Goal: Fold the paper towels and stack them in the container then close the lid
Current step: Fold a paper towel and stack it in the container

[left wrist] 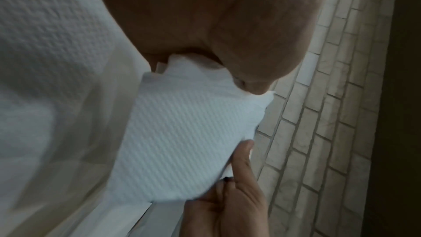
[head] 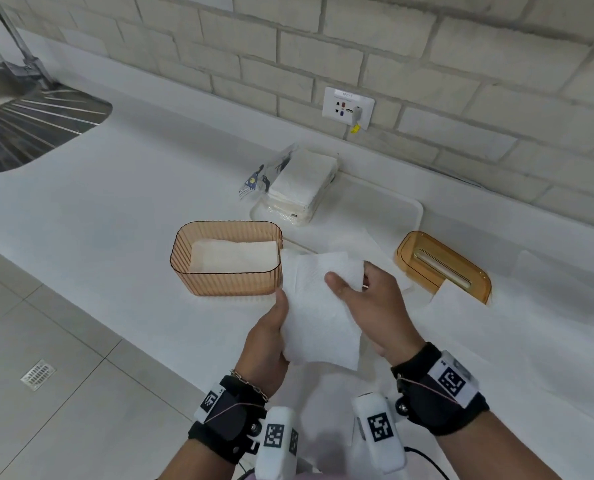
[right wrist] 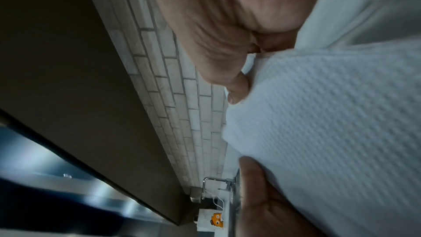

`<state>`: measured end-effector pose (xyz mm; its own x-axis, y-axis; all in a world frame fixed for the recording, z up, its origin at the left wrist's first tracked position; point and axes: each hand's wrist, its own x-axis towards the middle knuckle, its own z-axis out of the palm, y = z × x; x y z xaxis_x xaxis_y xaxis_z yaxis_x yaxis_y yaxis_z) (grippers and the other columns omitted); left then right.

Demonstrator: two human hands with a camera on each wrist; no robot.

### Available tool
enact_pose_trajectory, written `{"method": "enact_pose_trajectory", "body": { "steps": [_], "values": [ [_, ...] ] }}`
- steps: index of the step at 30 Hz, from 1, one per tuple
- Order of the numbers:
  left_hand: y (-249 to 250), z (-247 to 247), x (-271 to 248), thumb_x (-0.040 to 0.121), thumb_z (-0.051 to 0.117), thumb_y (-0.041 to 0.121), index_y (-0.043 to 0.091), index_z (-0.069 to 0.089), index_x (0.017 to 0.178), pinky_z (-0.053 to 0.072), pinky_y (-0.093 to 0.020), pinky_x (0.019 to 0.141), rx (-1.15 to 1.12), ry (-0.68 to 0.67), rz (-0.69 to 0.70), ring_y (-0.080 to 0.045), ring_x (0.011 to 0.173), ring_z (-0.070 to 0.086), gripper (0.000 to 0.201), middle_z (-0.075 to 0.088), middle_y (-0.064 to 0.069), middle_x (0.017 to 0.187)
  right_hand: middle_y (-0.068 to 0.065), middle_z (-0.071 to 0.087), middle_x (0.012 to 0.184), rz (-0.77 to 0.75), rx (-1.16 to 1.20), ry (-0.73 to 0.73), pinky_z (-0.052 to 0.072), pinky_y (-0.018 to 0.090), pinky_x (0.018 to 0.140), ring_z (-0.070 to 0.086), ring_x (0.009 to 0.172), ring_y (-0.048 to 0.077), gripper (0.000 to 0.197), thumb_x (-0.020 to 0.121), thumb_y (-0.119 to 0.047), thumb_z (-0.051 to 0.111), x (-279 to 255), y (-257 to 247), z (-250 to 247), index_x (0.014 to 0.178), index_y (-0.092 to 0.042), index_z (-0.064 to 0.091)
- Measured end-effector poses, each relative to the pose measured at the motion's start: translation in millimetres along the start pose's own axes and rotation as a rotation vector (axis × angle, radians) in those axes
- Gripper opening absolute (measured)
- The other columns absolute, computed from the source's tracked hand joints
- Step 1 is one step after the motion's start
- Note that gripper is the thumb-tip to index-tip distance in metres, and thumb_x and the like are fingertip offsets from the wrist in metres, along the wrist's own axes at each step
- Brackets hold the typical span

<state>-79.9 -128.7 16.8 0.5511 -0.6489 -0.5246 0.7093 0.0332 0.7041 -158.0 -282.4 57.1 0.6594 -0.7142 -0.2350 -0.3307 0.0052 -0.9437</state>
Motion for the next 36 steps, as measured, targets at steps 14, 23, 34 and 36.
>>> {"method": "enact_pose_trajectory", "body": {
  "steps": [14, 23, 34, 36],
  "values": [
    [-6, -15, 10, 0.088, 0.079, 0.016, 0.005, 0.075, 0.117, 0.061, -0.052, 0.091, 0.247, 0.018, 0.106, -0.037, 0.105, 0.075, 0.031, 0.079, -0.017, 0.113, -0.011, 0.065, 0.126, 0.045, -0.314, 0.018, 0.054, 0.039, 0.101, 0.062, 0.118, 0.012, 0.057, 0.09, -0.074, 0.059, 47, 23, -20, 0.124, -0.029, 0.062],
    [13, -31, 6, 0.093, 0.068, 0.024, 0.004, 0.069, 0.129, 0.056, -0.048, 0.099, 0.018, -0.032, 0.048, -0.037, 0.115, 0.071, 0.041, 0.074, -0.02, 0.124, 0.02, 0.048, 0.148, 0.079, -1.145, -0.09, 0.049, 0.041, 0.102, 0.053, 0.133, 0.035, 0.094, 0.088, -0.057, 0.076, 135, 29, -44, 0.153, -0.006, 0.033],
    [4, -30, 10, 0.09, 0.069, 0.034, 0.001, 0.07, 0.128, 0.06, -0.045, 0.088, -0.082, -0.121, -0.021, -0.034, 0.106, 0.073, 0.051, 0.073, -0.022, 0.123, 0.009, 0.066, 0.111, 0.198, -1.293, -0.188, 0.054, 0.033, 0.078, 0.065, 0.1, 0.028, 0.085, 0.076, -0.069, 0.081, 159, 7, -45, 0.126, -0.004, 0.057],
    [3, -26, 11, 0.089, 0.068, 0.033, 0.003, 0.072, 0.125, 0.061, -0.043, 0.085, -0.087, -0.143, -0.033, -0.034, 0.105, 0.074, 0.046, 0.073, -0.021, 0.122, 0.007, 0.069, 0.105, 0.211, -1.267, -0.199, 0.054, 0.033, 0.077, 0.066, 0.095, 0.027, 0.084, 0.07, -0.069, 0.084, 161, 6, -46, 0.118, -0.005, 0.06]
  ]
}}
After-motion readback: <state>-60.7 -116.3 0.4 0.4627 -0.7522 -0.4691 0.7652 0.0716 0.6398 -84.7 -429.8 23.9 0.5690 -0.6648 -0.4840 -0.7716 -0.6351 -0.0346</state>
